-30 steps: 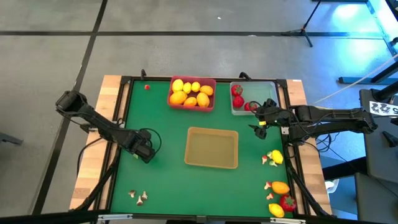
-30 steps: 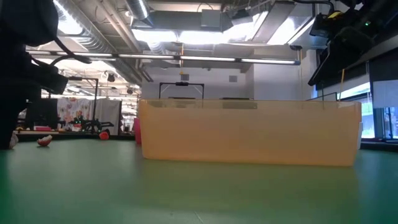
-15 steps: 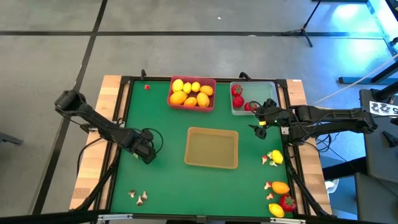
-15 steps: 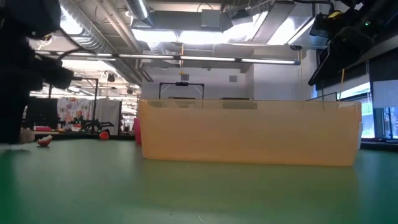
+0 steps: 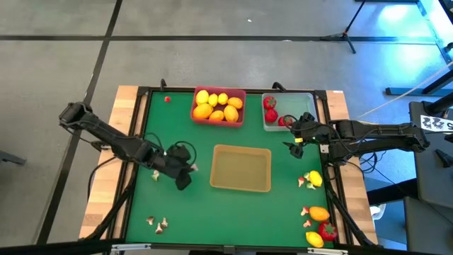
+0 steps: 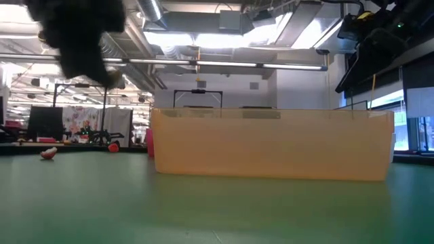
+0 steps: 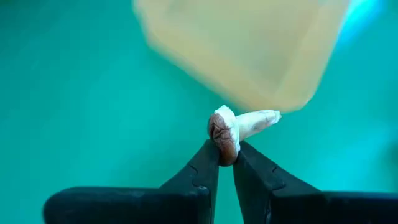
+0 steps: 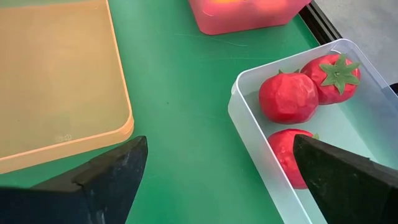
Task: Sort produce into baskets
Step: Put the brown mushroom into the orange bin, then put the red mushroom into the orange bin, then put the green mushroom into the orange bin
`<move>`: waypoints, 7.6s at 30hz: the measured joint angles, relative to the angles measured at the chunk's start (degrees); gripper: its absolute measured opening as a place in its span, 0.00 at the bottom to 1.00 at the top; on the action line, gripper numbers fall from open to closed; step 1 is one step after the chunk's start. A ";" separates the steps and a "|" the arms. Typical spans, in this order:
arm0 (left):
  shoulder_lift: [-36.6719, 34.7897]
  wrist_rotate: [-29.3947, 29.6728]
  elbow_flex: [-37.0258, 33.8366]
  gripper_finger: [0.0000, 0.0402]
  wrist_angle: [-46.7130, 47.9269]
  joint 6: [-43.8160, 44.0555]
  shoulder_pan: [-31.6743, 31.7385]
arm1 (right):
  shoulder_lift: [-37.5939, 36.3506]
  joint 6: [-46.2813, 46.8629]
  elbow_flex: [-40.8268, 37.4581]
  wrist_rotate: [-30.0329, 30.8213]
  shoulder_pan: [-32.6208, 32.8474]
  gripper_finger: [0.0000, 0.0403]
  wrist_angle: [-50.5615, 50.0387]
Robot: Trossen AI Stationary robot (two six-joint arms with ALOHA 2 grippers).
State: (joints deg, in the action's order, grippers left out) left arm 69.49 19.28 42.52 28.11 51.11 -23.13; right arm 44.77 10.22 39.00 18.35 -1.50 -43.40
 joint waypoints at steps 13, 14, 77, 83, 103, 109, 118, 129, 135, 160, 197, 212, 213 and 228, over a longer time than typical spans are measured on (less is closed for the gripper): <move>7.14 0.57 0.00 0.10 -27.58 -21.68 11.05 | 0.01 0.00 0.00 0.00 -0.02 0.99 0.07; 8.01 0.56 0.00 0.10 -29.28 -22.56 11.71 | -0.01 0.00 0.00 0.00 0.00 0.99 0.07; -3.50 -4.64 -17.69 0.39 15.07 23.50 12.71 | 0.01 0.07 0.00 0.00 0.00 0.99 -0.19; -3.61 -3.97 -17.99 0.21 14.76 18.81 12.71 | -0.01 0.04 0.00 0.00 -0.02 0.99 -0.19; -3.50 -1.27 -7.30 0.08 -26.00 -15.09 8.87 | -0.01 0.22 0.00 -0.02 -0.02 0.99 -0.26; 0.99 0.34 -7.30 0.06 -45.05 -26.34 9.29 | 0.00 0.22 0.00 -0.48 0.00 0.99 -0.52; 12.74 0.36 -6.94 0.17 -55.32 -30.24 10.77 | -0.01 0.24 0.00 -1.11 -0.01 0.99 -0.48; 14.13 -3.67 -3.58 0.59 -51.25 -30.27 13.43 | -0.01 0.35 0.00 -1.12 -0.01 0.99 -0.50; 8.80 -5.76 3.50 0.67 -21.88 -24.06 11.62 | 0.01 0.46 0.02 -1.55 0.00 0.99 -0.60; 7.45 -13.61 7.54 0.60 37.54 34.72 -8.30 | 0.01 0.46 0.04 -1.53 0.00 0.99 -0.50; 8.71 -16.49 -7.61 0.60 27.93 26.88 -9.08 | 0.00 0.42 0.04 0.04 -0.01 0.99 -0.30; 8.30 -18.44 -9.20 0.22 22.15 21.84 -8.99 | 0.01 0.42 0.04 0.02 -0.01 0.99 -0.37; 8.04 -18.53 -9.22 0.19 21.81 21.43 -8.99 | 0.00 0.42 0.04 0.03 0.00 0.99 -0.38; 1.68 -13.02 -2.28 0.01 13.49 9.35 -4.58 | -0.01 -0.24 0.02 0.02 0.00 0.99 0.39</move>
State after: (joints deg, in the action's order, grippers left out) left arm 71.17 6.26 40.24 41.60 60.46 -27.71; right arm 44.76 9.97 39.03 18.37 -1.50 -43.02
